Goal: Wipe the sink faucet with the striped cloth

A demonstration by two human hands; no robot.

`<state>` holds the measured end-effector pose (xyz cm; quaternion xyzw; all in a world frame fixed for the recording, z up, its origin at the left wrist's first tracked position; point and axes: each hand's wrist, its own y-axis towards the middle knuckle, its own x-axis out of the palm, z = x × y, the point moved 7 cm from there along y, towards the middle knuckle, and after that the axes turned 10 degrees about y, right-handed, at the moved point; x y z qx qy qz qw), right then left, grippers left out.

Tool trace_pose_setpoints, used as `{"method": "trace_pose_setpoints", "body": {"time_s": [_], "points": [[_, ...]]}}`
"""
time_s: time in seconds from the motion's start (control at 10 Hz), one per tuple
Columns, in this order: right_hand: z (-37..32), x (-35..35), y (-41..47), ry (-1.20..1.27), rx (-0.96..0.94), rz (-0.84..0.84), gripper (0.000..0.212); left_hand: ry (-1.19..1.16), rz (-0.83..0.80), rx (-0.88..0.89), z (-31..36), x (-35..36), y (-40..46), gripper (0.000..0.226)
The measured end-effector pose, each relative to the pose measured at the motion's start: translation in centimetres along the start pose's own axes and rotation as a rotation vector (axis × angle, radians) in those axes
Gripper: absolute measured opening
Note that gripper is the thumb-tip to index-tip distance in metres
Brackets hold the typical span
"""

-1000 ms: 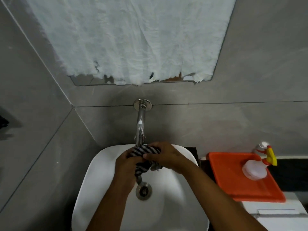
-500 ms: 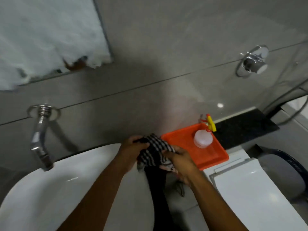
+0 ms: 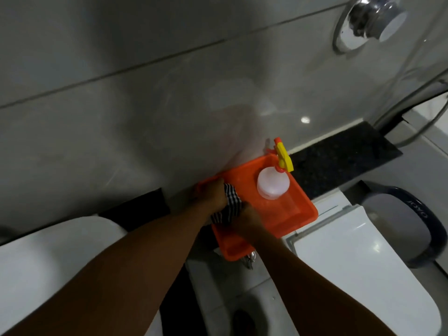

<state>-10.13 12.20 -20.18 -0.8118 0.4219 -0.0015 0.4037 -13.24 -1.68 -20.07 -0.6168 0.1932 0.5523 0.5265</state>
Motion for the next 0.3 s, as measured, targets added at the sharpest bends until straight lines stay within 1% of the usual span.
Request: {"method": "trace_pose_setpoints", "body": {"time_s": [0.1, 0.2, 0.3], "points": [[-1.0, 0.0, -0.1, -0.216, -0.066, 0.022, 0.065, 0.072, -0.086, 0.090, 0.8, 0.4, -1.7, 0.045], [-3.5, 0.1, -1.9, -0.367, -0.252, 0.054, 0.079, 0.137, -0.007, 0.168, 0.4, -1.9, -4.6, 0.058], [-8.5, 0.1, -4.3, -0.445, -0.436, 0.148, 0.071, 0.111, 0.074, 0.237, -1.0, -6.5, -8.6, 0.067]]}}
